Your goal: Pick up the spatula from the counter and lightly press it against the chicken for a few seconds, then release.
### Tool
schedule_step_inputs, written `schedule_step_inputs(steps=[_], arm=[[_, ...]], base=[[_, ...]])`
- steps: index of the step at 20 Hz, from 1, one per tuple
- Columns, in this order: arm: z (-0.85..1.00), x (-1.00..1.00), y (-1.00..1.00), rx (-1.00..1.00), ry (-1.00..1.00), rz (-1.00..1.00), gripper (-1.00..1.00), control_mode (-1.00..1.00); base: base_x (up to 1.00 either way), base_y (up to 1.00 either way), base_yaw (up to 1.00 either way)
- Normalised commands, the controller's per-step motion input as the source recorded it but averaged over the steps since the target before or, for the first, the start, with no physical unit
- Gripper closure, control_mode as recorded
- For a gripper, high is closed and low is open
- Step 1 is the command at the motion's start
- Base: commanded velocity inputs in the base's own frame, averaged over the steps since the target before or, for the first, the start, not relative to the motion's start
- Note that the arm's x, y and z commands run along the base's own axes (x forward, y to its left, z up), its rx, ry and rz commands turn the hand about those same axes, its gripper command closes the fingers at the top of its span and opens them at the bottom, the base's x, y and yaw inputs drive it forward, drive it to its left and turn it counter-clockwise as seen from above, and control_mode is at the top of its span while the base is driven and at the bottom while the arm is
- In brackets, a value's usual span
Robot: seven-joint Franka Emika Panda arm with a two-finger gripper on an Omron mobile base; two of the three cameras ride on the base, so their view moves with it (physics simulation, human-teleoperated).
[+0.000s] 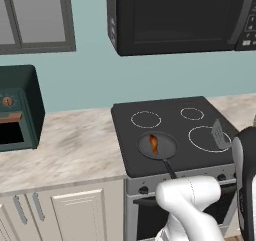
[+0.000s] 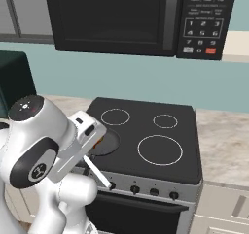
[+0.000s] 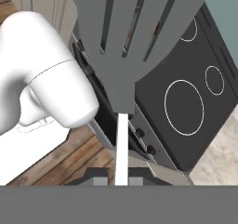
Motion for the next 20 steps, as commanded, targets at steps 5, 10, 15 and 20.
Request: schedule_step_inputs(steps=[5,10,15,20], arm=[[0.0,0.0,0.13,-0.01,0.04,0.0,1.0,-1.0],[0.0,0.01,0.01,-0.04,0.06,0.0,1.0,-1.0],[0.0,0.01,0.0,-0.01,0.04,0.01,1.0,-1.0],[-0.04,0.0,-0.01,0.0,0.0,0.04,1.0,-1.0]], base=[[0.0,0.0,0.0],[0.0,0.0,0.0],[0.0,0.0,0.0],[0.0,0.0,0.0]])
